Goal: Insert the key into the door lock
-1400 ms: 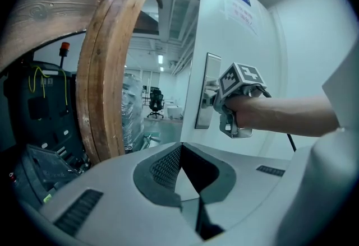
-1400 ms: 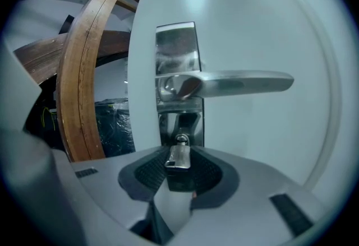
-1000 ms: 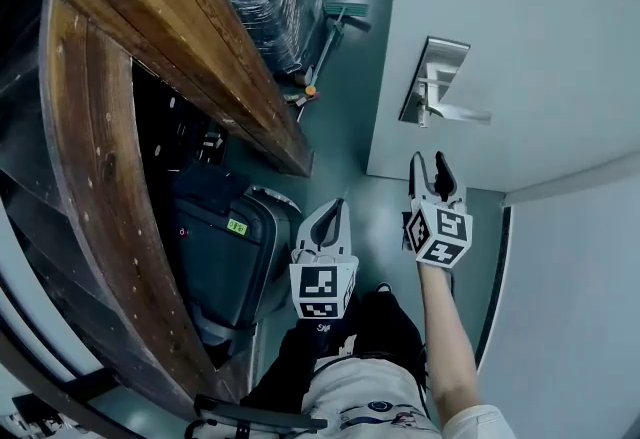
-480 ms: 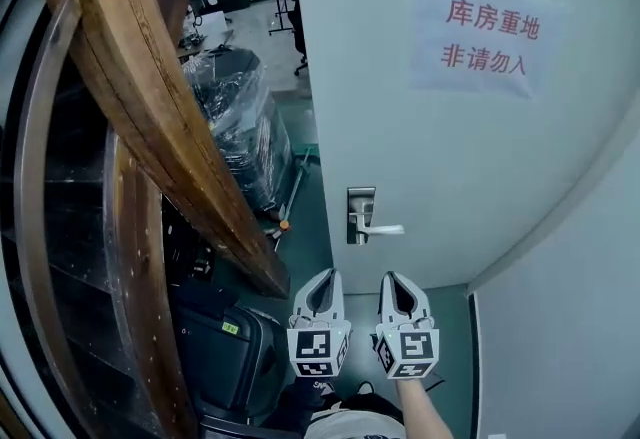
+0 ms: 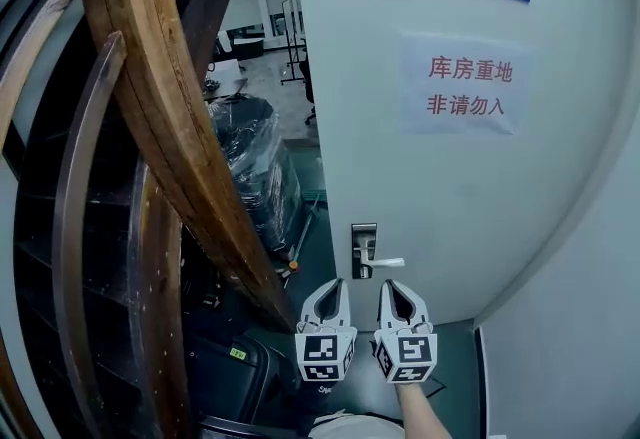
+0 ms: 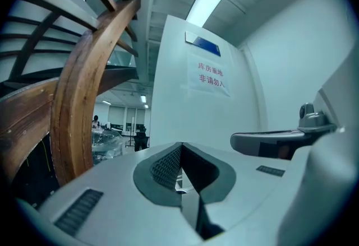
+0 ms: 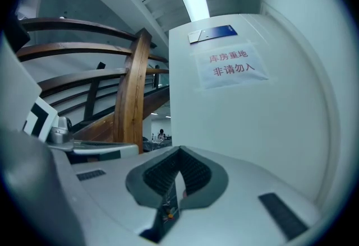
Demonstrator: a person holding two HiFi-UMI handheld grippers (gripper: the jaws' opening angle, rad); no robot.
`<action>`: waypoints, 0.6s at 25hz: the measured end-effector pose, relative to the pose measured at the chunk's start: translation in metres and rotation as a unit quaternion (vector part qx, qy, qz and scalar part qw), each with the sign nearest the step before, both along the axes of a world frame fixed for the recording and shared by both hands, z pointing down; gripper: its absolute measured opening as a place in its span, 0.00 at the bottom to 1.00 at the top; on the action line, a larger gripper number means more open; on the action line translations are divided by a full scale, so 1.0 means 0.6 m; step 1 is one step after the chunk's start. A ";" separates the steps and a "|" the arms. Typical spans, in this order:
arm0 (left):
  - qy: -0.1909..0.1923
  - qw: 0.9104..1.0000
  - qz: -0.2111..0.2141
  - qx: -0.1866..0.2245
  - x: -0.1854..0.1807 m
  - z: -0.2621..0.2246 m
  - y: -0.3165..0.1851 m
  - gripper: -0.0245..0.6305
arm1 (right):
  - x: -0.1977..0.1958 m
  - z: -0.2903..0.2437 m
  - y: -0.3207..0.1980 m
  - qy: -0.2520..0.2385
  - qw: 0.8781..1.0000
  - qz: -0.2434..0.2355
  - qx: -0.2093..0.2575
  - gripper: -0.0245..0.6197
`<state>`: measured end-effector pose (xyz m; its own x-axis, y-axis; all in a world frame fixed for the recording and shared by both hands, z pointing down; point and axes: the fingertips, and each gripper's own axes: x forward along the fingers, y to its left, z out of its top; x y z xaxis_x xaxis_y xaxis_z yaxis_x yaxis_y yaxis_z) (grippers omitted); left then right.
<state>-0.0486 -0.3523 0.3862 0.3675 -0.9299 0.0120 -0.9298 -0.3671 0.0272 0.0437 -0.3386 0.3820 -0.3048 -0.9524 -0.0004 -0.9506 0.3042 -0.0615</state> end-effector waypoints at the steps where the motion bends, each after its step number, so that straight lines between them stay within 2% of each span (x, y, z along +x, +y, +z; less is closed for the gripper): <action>1: 0.000 1.000 -0.001 0.003 -0.002 -0.004 0.000 0.05 | -0.002 -0.004 -0.001 -0.002 1.000 -0.003 0.002 0.05; 15: -0.006 1.000 -0.008 0.006 -0.025 -0.005 0.008 0.04 | -0.027 -0.013 0.002 -0.003 1.000 -0.021 0.004 0.05</action>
<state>-0.0638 -0.3475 0.3829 0.3522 -0.9359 0.0051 -0.9359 -0.3521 0.0119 0.0277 -0.3373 0.3739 -0.3436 -0.9391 -0.0101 -0.9369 0.3435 -0.0655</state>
